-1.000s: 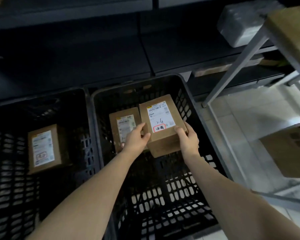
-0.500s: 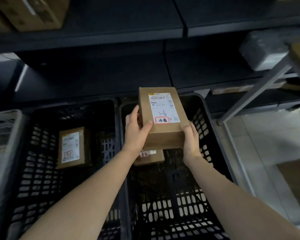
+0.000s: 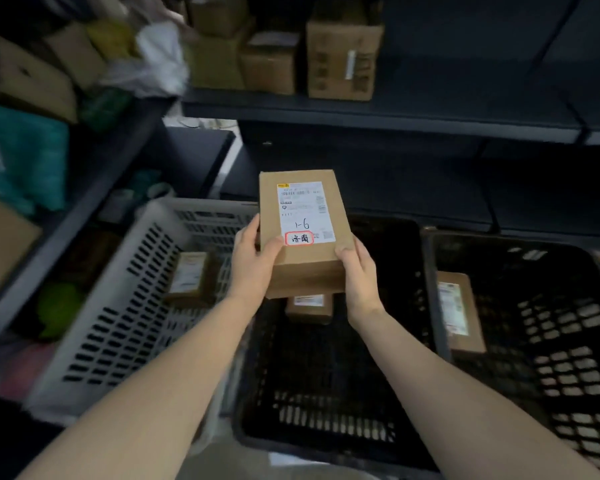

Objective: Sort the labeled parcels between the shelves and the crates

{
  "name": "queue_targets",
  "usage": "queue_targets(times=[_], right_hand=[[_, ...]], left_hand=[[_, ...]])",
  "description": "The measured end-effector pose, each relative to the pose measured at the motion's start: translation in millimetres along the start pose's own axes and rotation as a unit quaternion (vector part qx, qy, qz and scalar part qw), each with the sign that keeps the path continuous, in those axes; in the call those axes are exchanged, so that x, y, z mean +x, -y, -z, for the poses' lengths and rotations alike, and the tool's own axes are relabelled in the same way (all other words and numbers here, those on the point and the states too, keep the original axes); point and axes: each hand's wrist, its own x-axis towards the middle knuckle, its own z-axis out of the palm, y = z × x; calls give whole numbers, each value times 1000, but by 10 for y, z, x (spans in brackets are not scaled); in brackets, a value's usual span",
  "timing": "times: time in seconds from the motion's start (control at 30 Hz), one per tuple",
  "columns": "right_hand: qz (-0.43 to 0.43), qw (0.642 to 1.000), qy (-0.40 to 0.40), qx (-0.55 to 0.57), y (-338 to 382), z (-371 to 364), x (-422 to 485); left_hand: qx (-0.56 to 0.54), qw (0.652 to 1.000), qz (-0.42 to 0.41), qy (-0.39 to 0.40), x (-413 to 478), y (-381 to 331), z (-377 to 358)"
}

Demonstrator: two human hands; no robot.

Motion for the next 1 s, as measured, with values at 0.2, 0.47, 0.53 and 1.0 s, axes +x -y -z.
queue_targets(times=[0.2,0.47,0.53,1.0], right_hand=[[-48,997,31,-43,-218,-1314,-114],[-178,971,-14,-156,-713,-2322,211],[-198,965,-19,-173,-829,-2411,342],[-310,938,-75,-138,-1982,-2591,1233]], left_hand=[[102,994,38,-32,337,478,1195],[160,980,113,-33,689,1164,1659],[154,978,140,-5,818,1311,1619],[75,952,271,123,1461,2457,1086]])
